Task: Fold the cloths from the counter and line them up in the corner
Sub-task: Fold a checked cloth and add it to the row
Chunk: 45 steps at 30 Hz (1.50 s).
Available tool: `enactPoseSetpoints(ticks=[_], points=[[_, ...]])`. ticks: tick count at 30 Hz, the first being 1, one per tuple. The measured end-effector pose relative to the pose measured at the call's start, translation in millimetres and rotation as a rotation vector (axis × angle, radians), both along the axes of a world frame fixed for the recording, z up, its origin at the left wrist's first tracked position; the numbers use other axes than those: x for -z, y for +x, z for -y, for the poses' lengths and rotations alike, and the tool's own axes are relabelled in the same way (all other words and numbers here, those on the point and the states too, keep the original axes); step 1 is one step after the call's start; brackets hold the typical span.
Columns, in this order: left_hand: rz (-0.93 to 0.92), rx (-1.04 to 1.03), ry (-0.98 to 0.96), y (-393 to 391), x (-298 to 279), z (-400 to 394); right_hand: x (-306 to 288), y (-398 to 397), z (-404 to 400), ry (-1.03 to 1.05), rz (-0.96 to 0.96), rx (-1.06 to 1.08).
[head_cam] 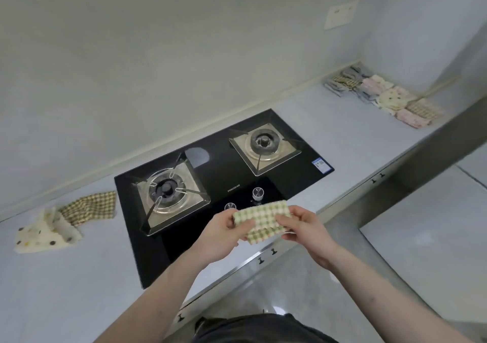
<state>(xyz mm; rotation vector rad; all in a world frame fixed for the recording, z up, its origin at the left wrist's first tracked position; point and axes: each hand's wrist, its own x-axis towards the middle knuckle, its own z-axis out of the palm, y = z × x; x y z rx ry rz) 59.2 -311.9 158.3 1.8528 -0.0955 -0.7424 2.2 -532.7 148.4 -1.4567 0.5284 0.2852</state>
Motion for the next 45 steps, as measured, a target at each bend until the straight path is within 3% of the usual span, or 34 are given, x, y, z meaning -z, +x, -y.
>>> enactPoseSetpoints(ticks=[11,23,28,36,45], points=[[0.168,0.024,0.061,33.8,-20.6,166.4,-16.2,-0.3,166.1,-0.075,0.069,0.1],[0.267,0.125,0.207,150.0,-16.2,279.2,-7.0,63.1,258.4,-0.16,0.019,0.179],[0.229,0.173,0.203,194.4,-4.5,323.3,-7.6,99.5,299.2,-0.24,-0.02,0.227],[0.182,0.183,0.192,247.4,7.5,357.6,7.0,150.4,364.0,-0.14,-0.095,0.413],[0.138,0.0,0.294,275.0,23.0,367.7,67.3,250.4,466.6,-0.01,-0.305,0.532]])
